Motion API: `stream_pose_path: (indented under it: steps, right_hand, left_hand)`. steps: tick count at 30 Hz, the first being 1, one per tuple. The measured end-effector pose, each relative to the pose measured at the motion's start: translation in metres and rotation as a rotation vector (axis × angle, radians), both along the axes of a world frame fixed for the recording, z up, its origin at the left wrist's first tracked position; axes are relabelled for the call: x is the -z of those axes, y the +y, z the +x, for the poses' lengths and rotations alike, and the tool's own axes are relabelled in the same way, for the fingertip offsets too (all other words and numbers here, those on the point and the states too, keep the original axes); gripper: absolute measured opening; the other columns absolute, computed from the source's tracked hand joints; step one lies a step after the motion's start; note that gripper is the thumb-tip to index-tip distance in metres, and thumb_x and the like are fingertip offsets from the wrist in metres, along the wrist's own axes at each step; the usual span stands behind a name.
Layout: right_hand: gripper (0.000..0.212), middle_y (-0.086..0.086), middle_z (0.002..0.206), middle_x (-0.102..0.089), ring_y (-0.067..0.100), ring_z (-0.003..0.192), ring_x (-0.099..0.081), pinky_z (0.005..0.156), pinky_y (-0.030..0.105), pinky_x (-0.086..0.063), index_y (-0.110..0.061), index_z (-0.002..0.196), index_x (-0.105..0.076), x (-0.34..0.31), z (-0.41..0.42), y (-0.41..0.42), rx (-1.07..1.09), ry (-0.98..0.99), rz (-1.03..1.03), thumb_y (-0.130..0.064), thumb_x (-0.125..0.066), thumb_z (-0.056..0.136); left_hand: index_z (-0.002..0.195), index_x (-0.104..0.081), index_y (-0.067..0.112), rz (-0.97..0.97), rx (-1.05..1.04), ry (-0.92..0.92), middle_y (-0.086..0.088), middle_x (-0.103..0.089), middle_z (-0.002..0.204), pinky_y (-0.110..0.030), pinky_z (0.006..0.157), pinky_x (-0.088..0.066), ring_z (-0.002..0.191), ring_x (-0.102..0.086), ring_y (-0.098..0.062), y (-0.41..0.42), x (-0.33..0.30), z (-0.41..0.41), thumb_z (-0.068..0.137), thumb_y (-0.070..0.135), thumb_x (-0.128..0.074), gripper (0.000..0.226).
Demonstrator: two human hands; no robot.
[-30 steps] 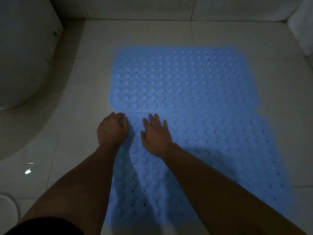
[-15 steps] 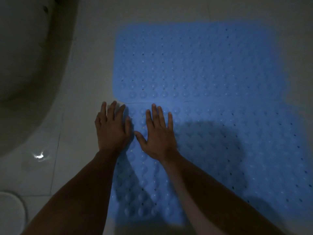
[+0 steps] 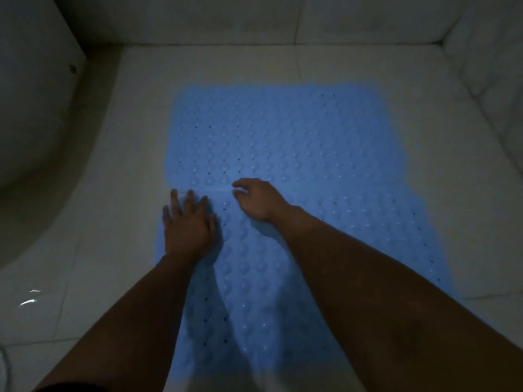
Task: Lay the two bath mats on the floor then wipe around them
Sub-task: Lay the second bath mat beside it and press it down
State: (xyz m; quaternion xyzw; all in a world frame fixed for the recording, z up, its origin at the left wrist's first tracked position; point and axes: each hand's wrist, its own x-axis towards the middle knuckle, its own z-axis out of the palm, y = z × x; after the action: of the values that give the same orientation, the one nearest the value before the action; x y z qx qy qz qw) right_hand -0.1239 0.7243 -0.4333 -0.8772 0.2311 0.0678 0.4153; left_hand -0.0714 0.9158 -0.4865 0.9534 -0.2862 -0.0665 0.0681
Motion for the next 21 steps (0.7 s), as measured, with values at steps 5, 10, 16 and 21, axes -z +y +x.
stream_pose_path:
  steps: [5,10,16,21]
  right_hand:
    - [0.032,0.006,0.121,-0.071,0.027,0.115,-0.065,0.101,0.041,-0.051,-0.023,0.116,-0.071,0.006,-0.044,-0.044,0.143,-0.093,-0.168,-0.037,-0.051,0.095]
    - [0.034,0.001,0.116,-0.07,0.026,0.112,-0.062,0.096,0.046,-0.051,-0.025,0.113,-0.07,0.033,-0.074,-0.077,0.198,-0.19,-0.347,-0.041,-0.046,0.095]
    - [0.026,0.003,0.115,-0.068,0.027,0.112,-0.061,0.093,0.044,-0.051,-0.019,0.102,-0.073,0.052,-0.083,-0.095,0.298,-0.383,-0.36,-0.036,-0.053,0.097]
    - [0.022,0.002,0.116,-0.067,0.026,0.114,-0.06,0.094,0.045,-0.051,-0.02,0.099,-0.072,0.059,-0.095,-0.096,0.353,-0.415,-0.365,-0.034,-0.055,0.095]
  left_hand:
    - [0.159,-0.036,0.014,-0.051,0.192,0.033,-0.016,-0.023,0.169,-0.062,0.125,-0.008,0.158,-0.004,-0.041,-0.067,0.008,-0.048,0.1,0.052,-0.024,0.071]
    - [0.163,-0.026,0.013,-0.047,0.248,0.027,-0.012,-0.011,0.172,-0.06,0.127,-0.005,0.16,-0.002,-0.032,-0.1,0.034,-0.076,0.107,0.046,-0.022,0.065]
    - [0.164,-0.021,0.011,-0.048,0.252,-0.064,-0.014,-0.008,0.172,-0.057,0.128,-0.004,0.161,-0.002,-0.027,-0.099,0.043,-0.079,0.106,0.06,-0.023,0.076]
    - [0.165,-0.015,0.012,-0.008,0.258,-0.02,-0.011,-0.003,0.173,-0.056,0.128,-0.003,0.161,0.004,-0.025,-0.099,0.043,-0.079,0.104,0.064,-0.018,0.08]
